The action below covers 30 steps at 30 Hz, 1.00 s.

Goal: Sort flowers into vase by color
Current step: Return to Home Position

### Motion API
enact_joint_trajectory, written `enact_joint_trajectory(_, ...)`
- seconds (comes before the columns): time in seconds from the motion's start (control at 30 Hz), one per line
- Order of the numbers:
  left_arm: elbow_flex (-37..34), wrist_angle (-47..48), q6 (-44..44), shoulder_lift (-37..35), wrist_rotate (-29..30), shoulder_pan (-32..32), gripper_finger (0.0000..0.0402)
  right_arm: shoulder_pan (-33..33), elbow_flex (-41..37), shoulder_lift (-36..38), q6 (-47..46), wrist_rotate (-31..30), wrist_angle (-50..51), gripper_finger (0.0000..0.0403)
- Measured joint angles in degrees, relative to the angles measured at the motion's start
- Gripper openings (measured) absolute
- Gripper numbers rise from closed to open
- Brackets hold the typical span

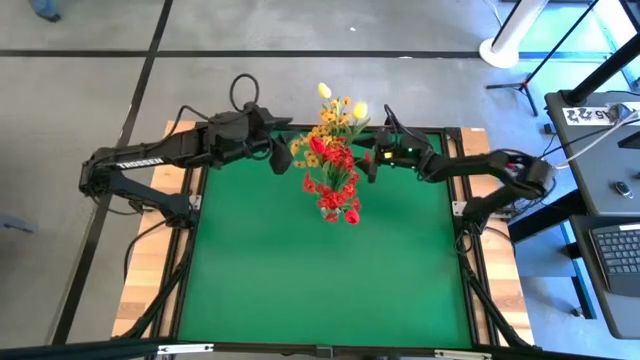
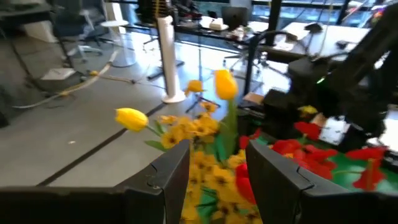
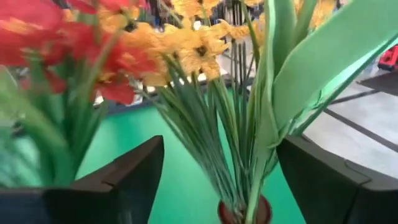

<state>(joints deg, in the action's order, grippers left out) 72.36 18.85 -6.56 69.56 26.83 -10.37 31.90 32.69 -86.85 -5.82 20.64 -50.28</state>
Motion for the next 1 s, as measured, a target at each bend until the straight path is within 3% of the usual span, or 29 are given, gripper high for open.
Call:
enact_joint_trajectory(0.2, 0.02, 2.17, 1.17, -4.16, 0.86, 0.0, 0.0153, 0.0, -0.02, 12.8, 4.81, -0.12, 16.84, 0.0325)
enact_joint_trajectory(0.4, -0.3, 7.34, 0.0, -8.8, 0.88, 0.07, 0.0134, 0.0, 0.0, 23.81, 7.51, -4.71, 27.19, 0.0328)
enact_joint_trajectory(0.57, -9.18, 4.6, -3.48, -13.48, 0.65, 1.77, 0.0091, 0.02, -2.19, 32.04, 7.9, -8.67, 34.2, 0.0322)
enact_joint_trajectory(0.8, -26.02, -9.58, -4.88, -23.26, -0.11, 4.84, 0.0025, 0.02, -11.85, 47.14, 3.87, -10.09, 32.55, 0.0262)
enact_joint_trajectory(1.0, -37.58, -19.98, -5.17, -30.46, -9.44, 4.97, 0.0004, 0.02, -18.14, 58.66, -0.83, -8.07, 33.98, 0.0171)
